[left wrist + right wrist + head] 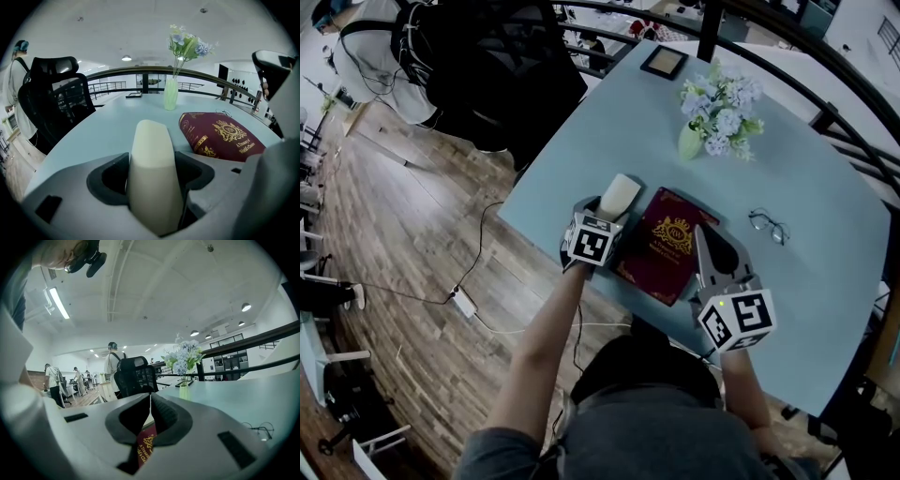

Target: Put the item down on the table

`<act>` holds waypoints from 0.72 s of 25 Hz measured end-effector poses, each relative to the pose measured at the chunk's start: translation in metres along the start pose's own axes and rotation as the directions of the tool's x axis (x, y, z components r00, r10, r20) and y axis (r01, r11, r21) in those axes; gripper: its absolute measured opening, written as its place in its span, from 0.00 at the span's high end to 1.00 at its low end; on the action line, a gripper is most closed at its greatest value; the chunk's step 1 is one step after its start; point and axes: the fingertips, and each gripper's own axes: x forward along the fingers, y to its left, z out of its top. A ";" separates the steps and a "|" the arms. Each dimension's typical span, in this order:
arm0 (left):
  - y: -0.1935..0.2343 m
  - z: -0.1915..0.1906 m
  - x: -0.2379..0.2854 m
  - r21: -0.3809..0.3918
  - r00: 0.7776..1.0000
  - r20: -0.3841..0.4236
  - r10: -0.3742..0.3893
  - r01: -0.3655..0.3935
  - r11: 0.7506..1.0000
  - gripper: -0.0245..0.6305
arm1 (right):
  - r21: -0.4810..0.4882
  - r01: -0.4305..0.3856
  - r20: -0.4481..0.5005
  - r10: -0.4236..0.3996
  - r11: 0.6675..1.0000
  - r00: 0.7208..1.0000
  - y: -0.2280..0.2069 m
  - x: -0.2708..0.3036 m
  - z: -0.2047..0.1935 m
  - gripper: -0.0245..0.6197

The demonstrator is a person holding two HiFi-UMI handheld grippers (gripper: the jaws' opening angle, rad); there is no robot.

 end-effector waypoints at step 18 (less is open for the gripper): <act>0.011 0.042 -0.054 -0.026 0.976 0.187 0.110 -0.107 0.994 0.49 | 0.007 -0.030 0.021 0.030 1.000 0.999 0.003 0.000 0.005 0.96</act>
